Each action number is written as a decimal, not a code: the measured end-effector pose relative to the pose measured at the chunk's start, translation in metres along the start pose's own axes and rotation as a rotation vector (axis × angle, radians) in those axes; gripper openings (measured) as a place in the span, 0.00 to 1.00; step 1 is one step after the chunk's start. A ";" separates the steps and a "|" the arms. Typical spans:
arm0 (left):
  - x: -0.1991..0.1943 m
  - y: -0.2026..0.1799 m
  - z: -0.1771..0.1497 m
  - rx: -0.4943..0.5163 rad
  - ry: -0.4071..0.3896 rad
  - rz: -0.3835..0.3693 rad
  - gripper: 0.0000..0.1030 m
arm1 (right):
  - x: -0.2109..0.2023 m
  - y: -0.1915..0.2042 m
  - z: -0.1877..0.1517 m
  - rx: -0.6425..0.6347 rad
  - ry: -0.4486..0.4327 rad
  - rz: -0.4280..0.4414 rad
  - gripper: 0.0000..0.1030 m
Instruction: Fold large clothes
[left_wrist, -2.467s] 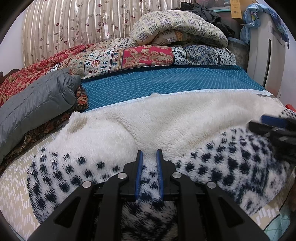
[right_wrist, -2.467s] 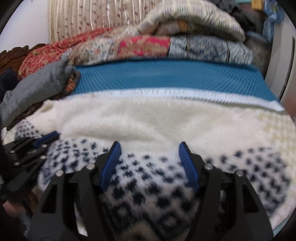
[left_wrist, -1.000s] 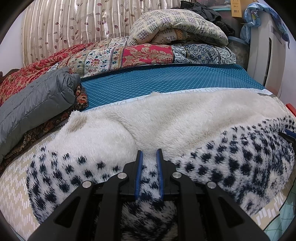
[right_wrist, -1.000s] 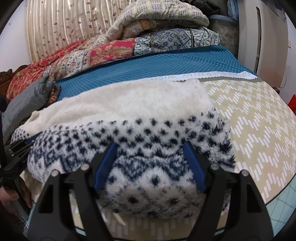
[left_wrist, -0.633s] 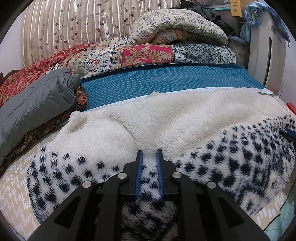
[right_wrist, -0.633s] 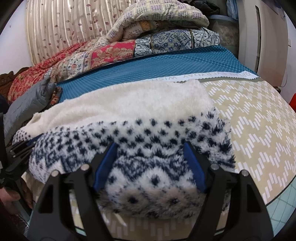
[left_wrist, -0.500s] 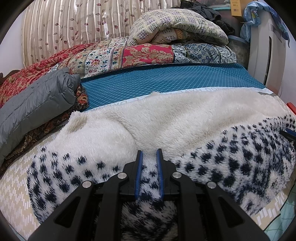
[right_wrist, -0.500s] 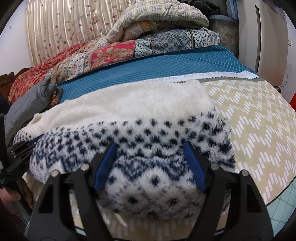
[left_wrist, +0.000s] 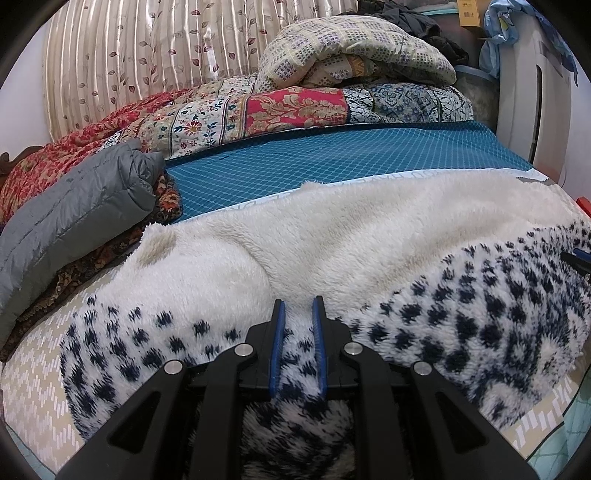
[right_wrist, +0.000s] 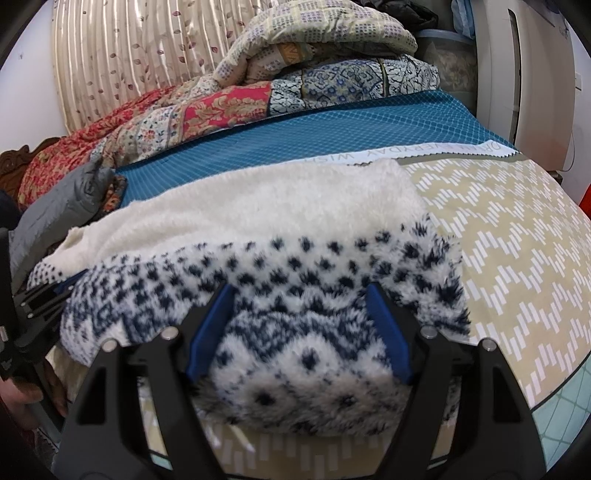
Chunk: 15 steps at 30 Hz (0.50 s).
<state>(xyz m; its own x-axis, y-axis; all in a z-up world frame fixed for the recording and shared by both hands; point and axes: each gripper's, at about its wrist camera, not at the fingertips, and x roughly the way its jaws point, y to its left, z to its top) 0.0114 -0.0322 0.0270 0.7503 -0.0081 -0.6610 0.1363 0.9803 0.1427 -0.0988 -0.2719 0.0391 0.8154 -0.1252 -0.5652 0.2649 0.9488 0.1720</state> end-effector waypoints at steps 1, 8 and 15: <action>0.000 0.001 0.000 0.002 -0.001 0.001 0.18 | 0.000 0.000 0.000 0.000 0.000 0.000 0.69; -0.003 0.002 -0.001 0.007 -0.002 0.000 0.18 | 0.000 0.000 0.000 0.001 -0.001 0.000 0.69; -0.032 0.018 0.008 0.001 0.020 -0.021 0.09 | 0.000 -0.001 -0.001 0.004 -0.003 0.002 0.69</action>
<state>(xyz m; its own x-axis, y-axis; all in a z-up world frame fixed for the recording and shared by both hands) -0.0050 -0.0158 0.0561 0.7339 -0.0251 -0.6788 0.1527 0.9798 0.1288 -0.0991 -0.2722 0.0382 0.8173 -0.1240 -0.5628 0.2650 0.9480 0.1761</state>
